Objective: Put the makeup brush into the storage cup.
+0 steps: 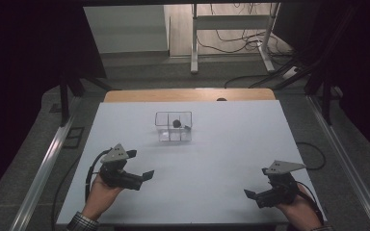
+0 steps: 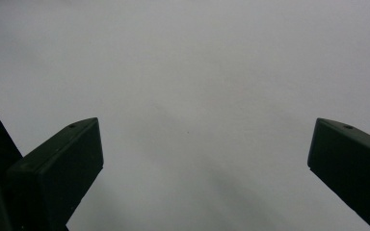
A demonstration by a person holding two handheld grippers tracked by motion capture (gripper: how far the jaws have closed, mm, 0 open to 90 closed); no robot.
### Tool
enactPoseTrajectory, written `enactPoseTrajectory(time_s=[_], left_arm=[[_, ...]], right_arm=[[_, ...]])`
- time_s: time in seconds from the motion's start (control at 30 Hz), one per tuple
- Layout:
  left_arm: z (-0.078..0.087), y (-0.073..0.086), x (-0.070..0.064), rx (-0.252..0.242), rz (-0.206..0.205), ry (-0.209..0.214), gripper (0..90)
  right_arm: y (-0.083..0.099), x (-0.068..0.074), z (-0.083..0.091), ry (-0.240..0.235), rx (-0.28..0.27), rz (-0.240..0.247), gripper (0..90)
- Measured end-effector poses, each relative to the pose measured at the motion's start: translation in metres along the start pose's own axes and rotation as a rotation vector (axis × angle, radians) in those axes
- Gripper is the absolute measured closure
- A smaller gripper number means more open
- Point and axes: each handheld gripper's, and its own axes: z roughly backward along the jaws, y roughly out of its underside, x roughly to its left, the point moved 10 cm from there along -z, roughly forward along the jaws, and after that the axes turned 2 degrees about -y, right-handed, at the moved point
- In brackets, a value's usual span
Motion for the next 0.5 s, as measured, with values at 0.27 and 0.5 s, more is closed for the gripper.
enactPoseTrajectory(time_s=[0.27,0.5], left_arm=[[0.006,0.006,0.002,-0.001,0.009,-0.015,0.8],[0.009,0.011,0.004,0.004,0.013,-0.023,0.8]], right_arm=[[0.000,0.000,0.000,0.001,0.001,0.000,0.0],[0.000,0.000,0.000,0.000,0.002,-0.002,0.0]])
